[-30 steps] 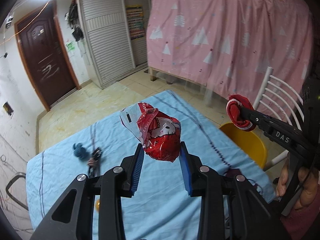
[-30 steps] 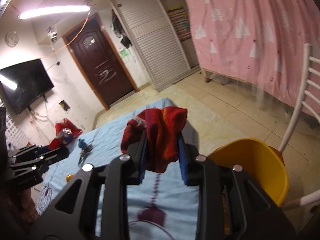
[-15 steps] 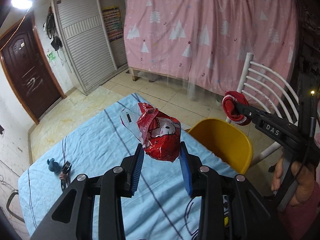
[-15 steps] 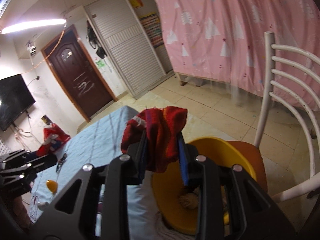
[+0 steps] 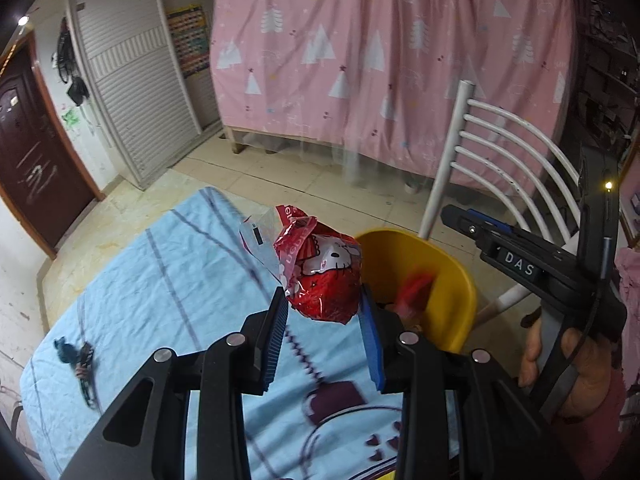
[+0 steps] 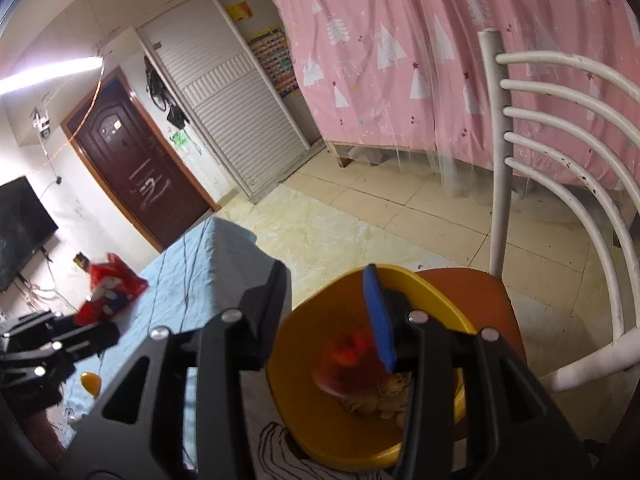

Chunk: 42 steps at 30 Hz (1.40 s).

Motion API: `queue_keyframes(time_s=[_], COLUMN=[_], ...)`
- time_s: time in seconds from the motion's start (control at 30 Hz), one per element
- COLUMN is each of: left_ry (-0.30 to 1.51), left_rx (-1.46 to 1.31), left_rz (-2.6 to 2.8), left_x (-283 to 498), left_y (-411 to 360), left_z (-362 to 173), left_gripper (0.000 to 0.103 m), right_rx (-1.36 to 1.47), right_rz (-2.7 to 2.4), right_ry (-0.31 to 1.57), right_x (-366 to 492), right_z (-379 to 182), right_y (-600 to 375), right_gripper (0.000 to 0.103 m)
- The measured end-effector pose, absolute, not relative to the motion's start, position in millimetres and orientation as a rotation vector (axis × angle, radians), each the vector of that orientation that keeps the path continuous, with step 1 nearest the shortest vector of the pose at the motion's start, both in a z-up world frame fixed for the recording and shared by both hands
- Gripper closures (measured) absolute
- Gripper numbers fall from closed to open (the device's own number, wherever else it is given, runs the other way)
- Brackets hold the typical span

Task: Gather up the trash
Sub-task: 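Carry both items to the yellow bucket and open the right gripper over it, then open the left gripper to drop the red bag into the bucket, then return both grippers to the bed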

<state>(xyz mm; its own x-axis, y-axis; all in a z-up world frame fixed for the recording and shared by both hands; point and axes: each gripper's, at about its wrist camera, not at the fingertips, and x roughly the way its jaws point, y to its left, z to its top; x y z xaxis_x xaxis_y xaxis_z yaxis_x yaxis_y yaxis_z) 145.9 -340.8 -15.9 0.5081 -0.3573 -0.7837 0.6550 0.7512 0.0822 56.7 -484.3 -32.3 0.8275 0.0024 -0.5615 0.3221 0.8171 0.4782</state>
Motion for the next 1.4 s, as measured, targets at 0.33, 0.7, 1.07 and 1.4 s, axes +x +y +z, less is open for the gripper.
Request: queue_keyframes(time_s=[0.33,0.7,1.07,1.4], left_ry=[0.858,0.874,0.874,0.839], left_rx=[0.445,0.459,0.398,0.295], left_rz=[-0.705,-0.73,-0.697,-0.639], left_x=[136.0,135.0,140.3,151.3], left_y=[-386.7,-398.9,-367.2,-308.8], left_z=[-31.0,-34.3,-22.8,-1.5], left_gripper=[0.075,0.06,0.059,0.059], right_rx=[0.673,0.685,0.626,0.534], right_rz=[-0.208,-0.215,-0.187,-0.12], right_ry=[0.547,0.532,0.56,0.583], right_x=[43.5,39.8,51.0,75.4], right_z=[-40.8,-40.8,-33.9,-12.2], right_y=[-512.3,-517.1,-496.6,-448.6], right_gripper=[0.064,0.055,0.054,0.046])
